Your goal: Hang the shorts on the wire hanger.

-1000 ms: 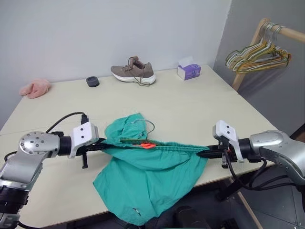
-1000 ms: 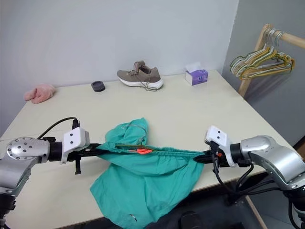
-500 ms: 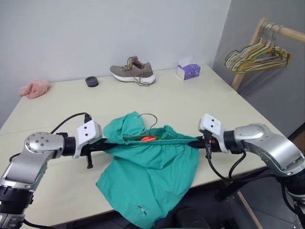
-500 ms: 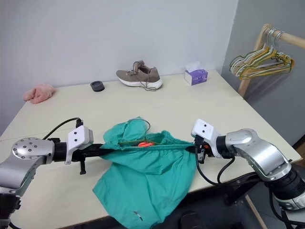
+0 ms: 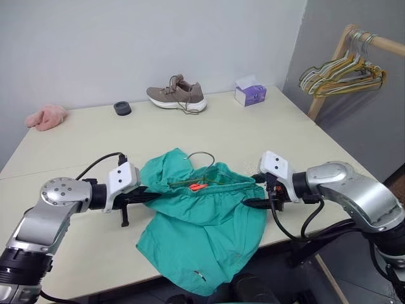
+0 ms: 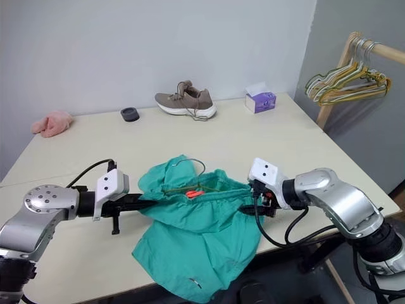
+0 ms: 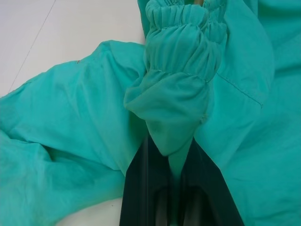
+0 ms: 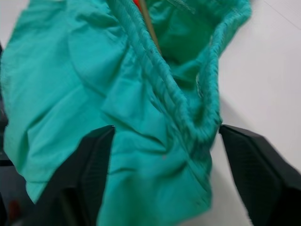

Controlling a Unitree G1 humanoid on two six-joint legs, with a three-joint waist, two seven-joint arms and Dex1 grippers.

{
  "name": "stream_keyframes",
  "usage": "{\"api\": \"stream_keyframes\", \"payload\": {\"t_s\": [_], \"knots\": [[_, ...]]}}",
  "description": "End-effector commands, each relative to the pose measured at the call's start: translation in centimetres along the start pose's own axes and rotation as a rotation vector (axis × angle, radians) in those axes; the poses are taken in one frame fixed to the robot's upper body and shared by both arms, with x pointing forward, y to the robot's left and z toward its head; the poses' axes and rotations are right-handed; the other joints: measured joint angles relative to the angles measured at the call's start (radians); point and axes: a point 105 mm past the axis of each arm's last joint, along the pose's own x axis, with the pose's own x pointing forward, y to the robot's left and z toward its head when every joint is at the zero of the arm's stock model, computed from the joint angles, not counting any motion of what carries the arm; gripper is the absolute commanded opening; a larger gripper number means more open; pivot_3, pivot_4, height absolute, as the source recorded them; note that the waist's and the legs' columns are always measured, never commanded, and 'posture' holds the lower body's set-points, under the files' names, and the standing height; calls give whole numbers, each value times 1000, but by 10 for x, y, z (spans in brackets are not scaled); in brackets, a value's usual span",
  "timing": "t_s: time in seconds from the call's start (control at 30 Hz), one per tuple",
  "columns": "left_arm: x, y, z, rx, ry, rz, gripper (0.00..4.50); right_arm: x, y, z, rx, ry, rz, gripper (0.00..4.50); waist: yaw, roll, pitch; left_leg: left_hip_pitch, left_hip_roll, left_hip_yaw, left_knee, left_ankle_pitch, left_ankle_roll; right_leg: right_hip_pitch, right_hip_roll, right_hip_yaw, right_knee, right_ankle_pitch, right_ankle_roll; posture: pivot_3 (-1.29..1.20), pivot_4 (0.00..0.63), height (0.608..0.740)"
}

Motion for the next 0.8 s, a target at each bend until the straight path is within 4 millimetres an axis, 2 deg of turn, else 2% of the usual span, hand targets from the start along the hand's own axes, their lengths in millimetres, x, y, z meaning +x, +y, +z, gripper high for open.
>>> {"api": "stream_keyframes", "payload": {"t_s": [0.03,0.2,0.43,0.53,0.8], "knots": [[-4,2,12,35,-37,15,0,-7,-11,-1,-19,7,-75,3945,0,0,0,0,0,0,0,0,0,0,0,0,0,0,0,-282,0,740],[-1,2,17,42,-51,-3,0,18,-10,0,-30,6,-17,3945,-8,0,0,1,0,0,0,0,0,1,0,0,0,0,0,-283,0,740],[-2,4,21,40,-62,-9,0,39,-8,7,-31,-8,84,3945,-6,0,0,1,0,0,0,0,0,1,0,0,0,0,0,-271,0,740],[-3,4,23,28,-75,-12,0,44,-8,9,-37,-12,102,3343,-6,0,0,1,0,0,0,0,0,1,0,0,0,0,0,-265,0,740],[-2,5,27,-22,-124,-6,0,41,-8,12,-58,-12,123,555,-5,0,0,1,0,-1,0,0,0,1,0,0,0,0,0,-270,0,740]]}}
